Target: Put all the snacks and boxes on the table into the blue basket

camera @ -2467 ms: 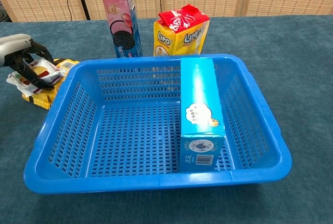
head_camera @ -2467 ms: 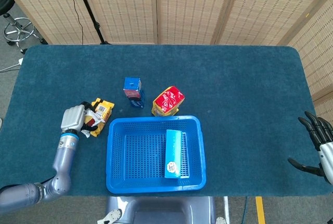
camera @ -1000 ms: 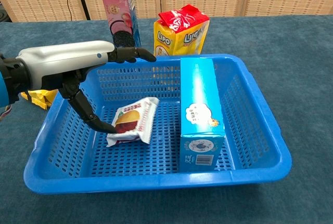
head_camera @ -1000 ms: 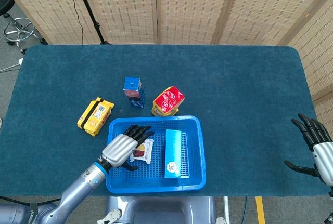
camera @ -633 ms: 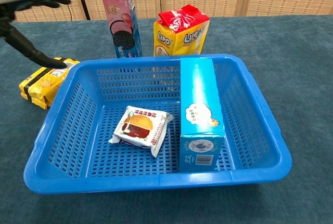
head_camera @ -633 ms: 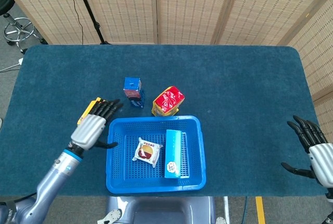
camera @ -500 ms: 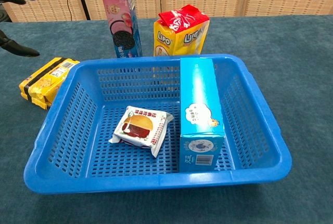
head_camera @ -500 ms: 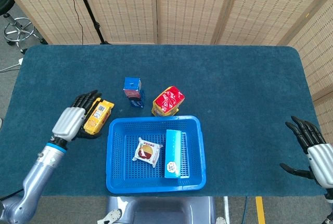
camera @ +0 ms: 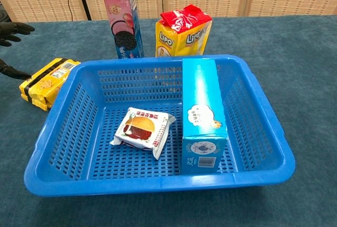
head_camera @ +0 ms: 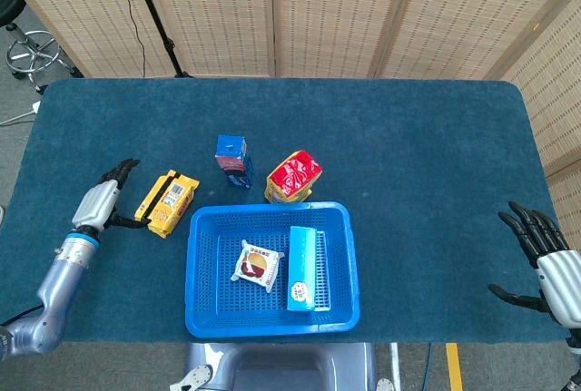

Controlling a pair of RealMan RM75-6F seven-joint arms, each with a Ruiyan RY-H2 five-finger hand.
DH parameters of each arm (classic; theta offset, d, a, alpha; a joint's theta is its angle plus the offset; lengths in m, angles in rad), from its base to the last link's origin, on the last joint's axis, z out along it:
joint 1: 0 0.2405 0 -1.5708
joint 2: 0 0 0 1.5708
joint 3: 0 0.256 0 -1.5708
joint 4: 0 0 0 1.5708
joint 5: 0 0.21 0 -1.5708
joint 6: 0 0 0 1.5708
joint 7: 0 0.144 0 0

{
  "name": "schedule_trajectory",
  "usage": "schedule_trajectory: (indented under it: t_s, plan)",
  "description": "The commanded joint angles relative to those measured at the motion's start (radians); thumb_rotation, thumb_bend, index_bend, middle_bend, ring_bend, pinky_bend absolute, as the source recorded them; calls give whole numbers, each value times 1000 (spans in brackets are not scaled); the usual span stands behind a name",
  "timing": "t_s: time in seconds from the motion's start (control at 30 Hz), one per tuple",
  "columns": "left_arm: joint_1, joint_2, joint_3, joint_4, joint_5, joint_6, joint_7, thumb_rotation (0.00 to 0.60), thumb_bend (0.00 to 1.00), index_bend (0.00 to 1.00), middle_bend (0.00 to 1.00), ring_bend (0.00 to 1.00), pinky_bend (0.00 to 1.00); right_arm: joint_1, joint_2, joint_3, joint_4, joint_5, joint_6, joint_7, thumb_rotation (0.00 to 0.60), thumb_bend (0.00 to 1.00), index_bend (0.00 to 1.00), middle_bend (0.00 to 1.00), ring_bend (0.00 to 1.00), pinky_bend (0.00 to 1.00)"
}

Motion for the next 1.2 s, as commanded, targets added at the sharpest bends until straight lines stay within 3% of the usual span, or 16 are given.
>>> schedule_trajectory:
  t_s: [0.03, 0.6, 0.7, 0.77, 0.8, 0.87, 0.97, 1.07, 1.2]
  plan:
    - [-13, -70, -7, 50, -20, -12, -8, 600, 0, 0, 0, 0, 0, 0, -1, -1, 3, 1, -2, -1, 600, 0, 0, 0, 0, 44]
    - [-54, -209, -41, 155, -178, -71, 89, 600, 6, 0, 0, 0, 7, 8, -5, -7, 4, -6, -18, -2, 600, 0, 0, 0, 0, 44]
    - [-59, -240, -50, 182, -225, -32, 139, 600, 78, 0, 0, 5, 190, 8, -5, -9, 4, -9, -17, 1, 600, 0, 0, 0, 0, 44]
    - [-64, -255, -51, 189, -264, -7, 190, 600, 154, 79, 25, 137, 434, 9, -5, -10, 4, -11, -19, 5, 600, 0, 0, 0, 0, 44]
    - [-67, -258, -54, 188, -278, 1, 207, 600, 171, 120, 49, 186, 476, 10, -5, -11, 4, -12, -20, 7, 600, 0, 0, 0, 0, 44]
    - [-69, -267, -64, 184, -301, 28, 237, 600, 231, 321, 215, 368, 574, 11, -5, -12, 4, -15, -20, 7, 600, 0, 0, 0, 0, 44]
    - [-71, -271, -71, 171, -316, 50, 270, 600, 288, 508, 384, 498, 631, 12, -5, -13, 4, -15, -22, 9, 600, 0, 0, 0, 0, 44]
    - [-67, -269, -80, 155, -318, 74, 284, 600, 333, 571, 435, 541, 644, 12, -4, -13, 4, -14, -21, 12, 600, 0, 0, 0, 0, 44]
    - [-52, -252, -92, 125, -291, 100, 269, 600, 354, 582, 444, 547, 645, 11, -3, -14, 6, -15, -19, 18, 600, 0, 0, 0, 0, 44]
